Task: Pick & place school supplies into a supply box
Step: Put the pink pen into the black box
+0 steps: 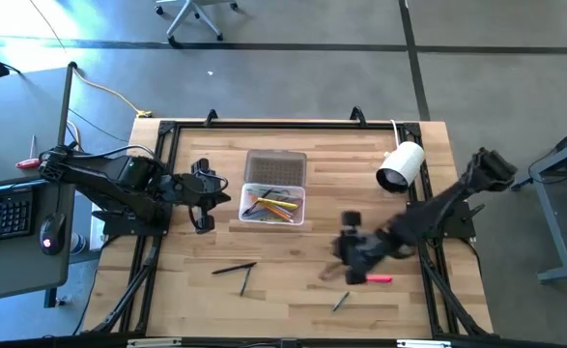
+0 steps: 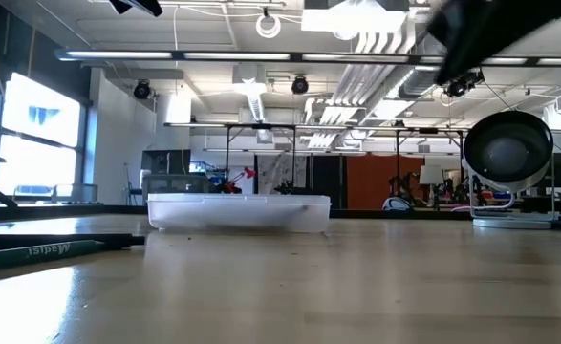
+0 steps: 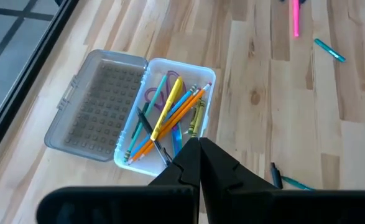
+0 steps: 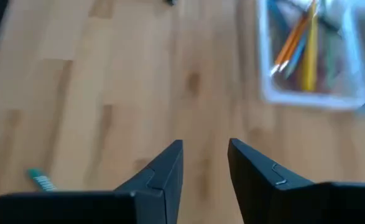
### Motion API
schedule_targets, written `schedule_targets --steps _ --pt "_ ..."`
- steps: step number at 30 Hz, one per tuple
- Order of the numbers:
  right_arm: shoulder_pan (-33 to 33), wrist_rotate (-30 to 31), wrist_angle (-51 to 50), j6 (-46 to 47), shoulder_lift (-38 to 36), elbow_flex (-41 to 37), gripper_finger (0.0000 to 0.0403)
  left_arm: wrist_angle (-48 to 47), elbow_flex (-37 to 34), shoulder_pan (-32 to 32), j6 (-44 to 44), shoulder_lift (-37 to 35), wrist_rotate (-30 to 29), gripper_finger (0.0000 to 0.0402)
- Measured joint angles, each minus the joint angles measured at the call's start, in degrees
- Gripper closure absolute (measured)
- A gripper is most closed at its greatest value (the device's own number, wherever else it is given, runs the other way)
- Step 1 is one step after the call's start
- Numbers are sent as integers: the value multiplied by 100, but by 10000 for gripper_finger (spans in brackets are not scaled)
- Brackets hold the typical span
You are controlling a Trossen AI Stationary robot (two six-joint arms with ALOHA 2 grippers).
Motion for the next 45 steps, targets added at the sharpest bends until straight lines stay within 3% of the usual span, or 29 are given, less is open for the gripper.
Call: schedule_targets --steps 4,10,12,15,23,29,37,42,45 --pt "849 329 1520 730 -471 -1396 297 -2 0 0 0 0 -26 366" --pt "1789 357 4684 852 -542 -3276 297 106 0 0 0 0 -28 366" --pt "1976 519 5280 862 -549 -3672 297 191 0 0 0 0 -30 367" --pt "2160 854 5330 873 -547 -3997 296 341 0 0 0 0 -32 367" --pt "2352 558 5464 1366 -326 -4234 297 636 -1 0 -20 0 -27 366" --pt "2486 653 5718 1538 463 -4235 298 743 -1 0 -20 0 -39 366" --pt "2521 1472 6260 2618 1727 -4182 308 730 0 0 -1 0 -176 366" --pt "2569 1818 7034 1648 2233 -4210 381 706 0 0 0 0 -164 366" --pt "2490 1836 7057 1293 2240 -4210 385 648 0 0 0 0 -151 366"
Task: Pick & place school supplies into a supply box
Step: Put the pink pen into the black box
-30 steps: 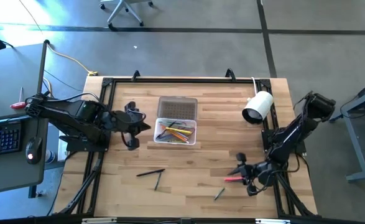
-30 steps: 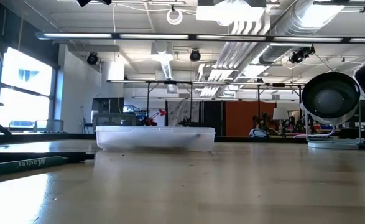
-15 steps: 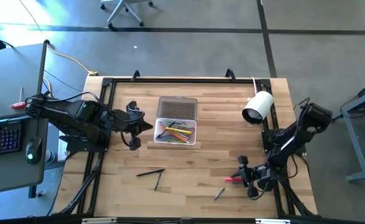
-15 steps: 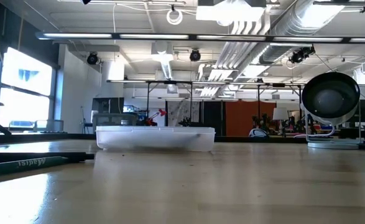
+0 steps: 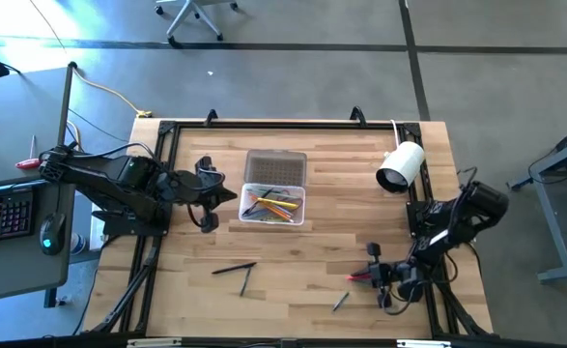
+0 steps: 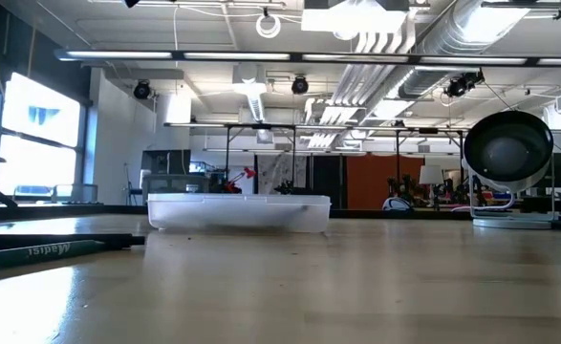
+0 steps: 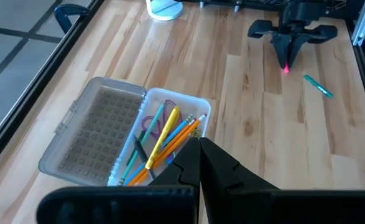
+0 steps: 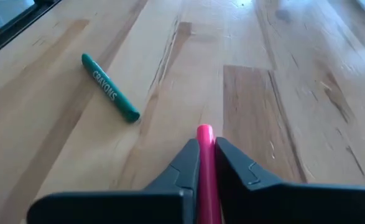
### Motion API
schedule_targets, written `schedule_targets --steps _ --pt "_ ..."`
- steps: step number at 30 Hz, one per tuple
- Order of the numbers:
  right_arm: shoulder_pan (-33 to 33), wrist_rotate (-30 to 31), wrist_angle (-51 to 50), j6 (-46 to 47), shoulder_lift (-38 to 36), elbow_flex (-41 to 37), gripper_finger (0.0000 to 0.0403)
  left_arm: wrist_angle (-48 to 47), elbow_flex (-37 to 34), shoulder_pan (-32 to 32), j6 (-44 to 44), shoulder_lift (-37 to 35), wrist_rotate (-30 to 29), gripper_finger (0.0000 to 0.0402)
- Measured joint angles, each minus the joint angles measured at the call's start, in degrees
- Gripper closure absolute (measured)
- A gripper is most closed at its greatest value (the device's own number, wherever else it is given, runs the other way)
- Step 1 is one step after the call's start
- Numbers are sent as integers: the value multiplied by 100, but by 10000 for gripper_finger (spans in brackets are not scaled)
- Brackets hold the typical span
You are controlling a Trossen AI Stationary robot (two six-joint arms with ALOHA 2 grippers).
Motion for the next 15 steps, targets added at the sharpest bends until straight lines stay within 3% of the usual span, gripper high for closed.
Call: schedule_targets --steps 3,7,11,13,15 --pt "-214 56 62 -364 -65 8 375 -61 0 0 72 0 2 366" --pt "-814 311 129 -1978 -430 223 393 -34 0 0 284 0 2 366" --pt "-1667 656 195 -3278 -896 632 382 -29 -1 0 302 -1 4 366" --pt "-2168 480 231 -3897 -1060 861 379 -28 0 0 302 -2 15 366" --pt "-2700 -183 260 -4596 -1175 1096 383 -34 0 0 302 0 26 366"
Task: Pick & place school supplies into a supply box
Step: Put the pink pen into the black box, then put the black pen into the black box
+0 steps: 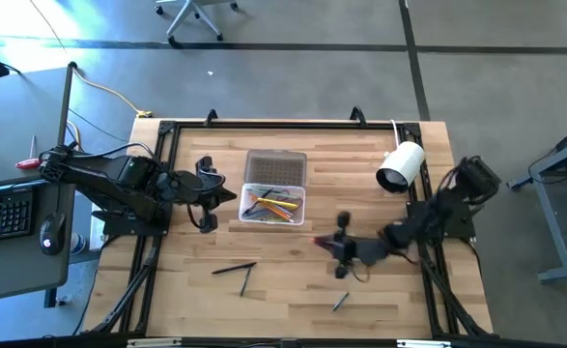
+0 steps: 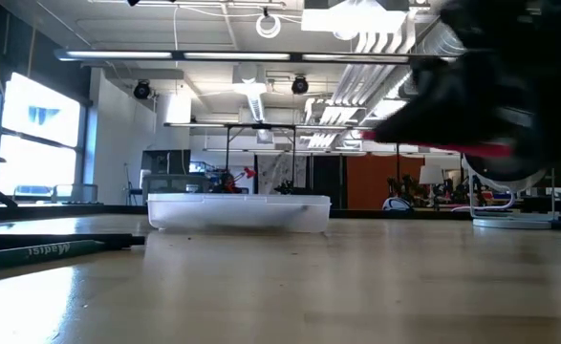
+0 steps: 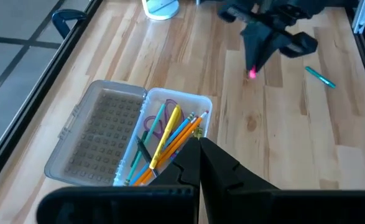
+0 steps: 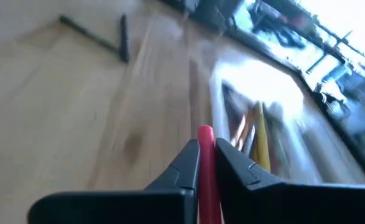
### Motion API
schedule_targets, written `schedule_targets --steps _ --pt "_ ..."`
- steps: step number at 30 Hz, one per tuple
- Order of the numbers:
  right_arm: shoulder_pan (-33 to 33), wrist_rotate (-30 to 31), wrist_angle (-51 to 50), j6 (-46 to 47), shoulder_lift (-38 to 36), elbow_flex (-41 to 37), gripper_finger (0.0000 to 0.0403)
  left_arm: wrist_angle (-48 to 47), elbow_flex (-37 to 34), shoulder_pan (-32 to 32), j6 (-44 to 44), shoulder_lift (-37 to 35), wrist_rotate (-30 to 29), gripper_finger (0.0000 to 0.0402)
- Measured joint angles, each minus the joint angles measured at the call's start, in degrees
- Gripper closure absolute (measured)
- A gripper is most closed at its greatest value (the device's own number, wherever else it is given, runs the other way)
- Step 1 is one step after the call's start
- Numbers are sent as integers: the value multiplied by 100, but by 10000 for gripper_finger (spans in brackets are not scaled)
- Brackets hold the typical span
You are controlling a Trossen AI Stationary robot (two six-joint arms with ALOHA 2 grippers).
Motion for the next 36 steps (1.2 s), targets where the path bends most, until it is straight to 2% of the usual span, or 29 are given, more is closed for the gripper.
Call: schedule_targets --steps 4,8,10,13,16,18,22,26,28,31,36 --pt "-1199 -1337 13 -830 95 766 395 -11 -1 0 0 0 0 366" --pt "-2269 -2592 -99 -670 584 1803 383 -12 0 2 0 0 4 366" --pt "-2624 -2977 -272 -478 969 2287 381 -17 0 2 0 0 51 366" --pt "-2895 -3166 -563 -400 1669 2938 390 -13 0 1 0 56 62 366" --pt "-2965 -3131 -720 -441 2287 3489 395 -60 -1 0 -1 85 21 366" --pt "-2978 -3098 -755 -443 2580 3762 385 -87 0 0 -2 74 20 366" --pt "-2975 -3249 -827 -442 2896 4125 336 -280 -3 0 -16 83 65 366" --pt "-2920 -3309 -930 -443 2900 4253 294 -437 -2 0 -58 81 83 366" --pt "-2845 -3618 -876 -405 2898 4330 282 -536 -3 0 -154 80 100 366" --pt "-2651 -4470 -715 -130 2933 4553 275 -563 -2 0 -216 81 103 366" --pt "-2093 -4639 -766 -28 3361 4898 273 -574 -3 0 -307 81 107 366"
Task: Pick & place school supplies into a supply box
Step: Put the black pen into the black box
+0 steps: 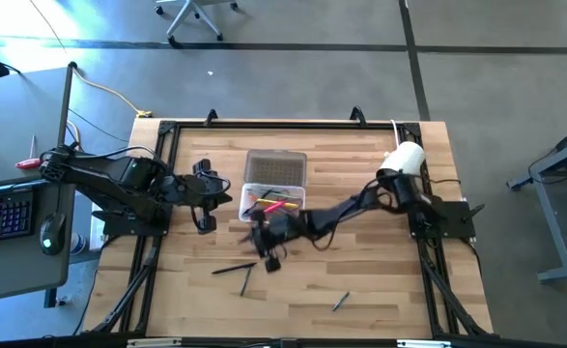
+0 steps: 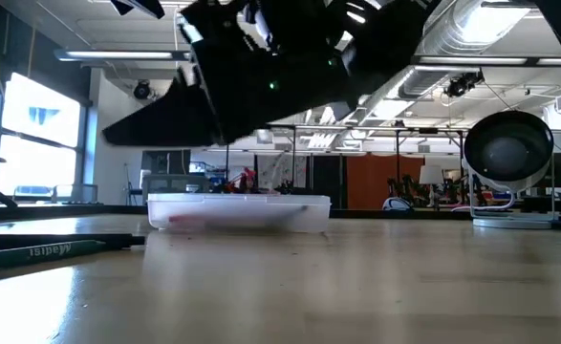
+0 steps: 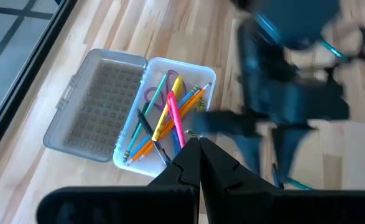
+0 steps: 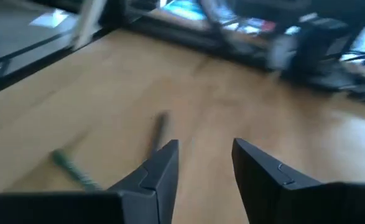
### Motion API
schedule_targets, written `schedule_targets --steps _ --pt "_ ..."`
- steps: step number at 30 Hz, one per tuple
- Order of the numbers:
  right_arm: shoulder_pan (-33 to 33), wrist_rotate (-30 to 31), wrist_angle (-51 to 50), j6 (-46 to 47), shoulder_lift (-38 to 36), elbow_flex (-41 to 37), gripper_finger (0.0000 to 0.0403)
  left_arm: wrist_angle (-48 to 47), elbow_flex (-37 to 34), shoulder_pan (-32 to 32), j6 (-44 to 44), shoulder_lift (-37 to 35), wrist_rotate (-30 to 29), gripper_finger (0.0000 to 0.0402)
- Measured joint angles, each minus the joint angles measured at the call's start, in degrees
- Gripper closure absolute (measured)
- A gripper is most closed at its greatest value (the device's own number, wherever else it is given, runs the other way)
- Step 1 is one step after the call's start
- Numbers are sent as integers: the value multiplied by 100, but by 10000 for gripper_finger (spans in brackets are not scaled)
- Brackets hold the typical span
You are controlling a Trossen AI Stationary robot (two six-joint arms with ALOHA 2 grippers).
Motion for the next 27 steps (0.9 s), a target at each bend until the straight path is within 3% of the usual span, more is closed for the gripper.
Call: schedule_targets --steps 6,11,16,27 --pt "480 715 3 53 852 642 273 6 0 0 -160 0 40 366" --pt "523 651 -172 384 1323 1210 273 0 0 0 -318 0 172 366" --pt "521 1128 -824 468 1490 1485 273 3 0 0 -316 0 313 366" --pt "500 738 -1742 498 1454 1501 312 -2 0 0 -301 0 304 366"
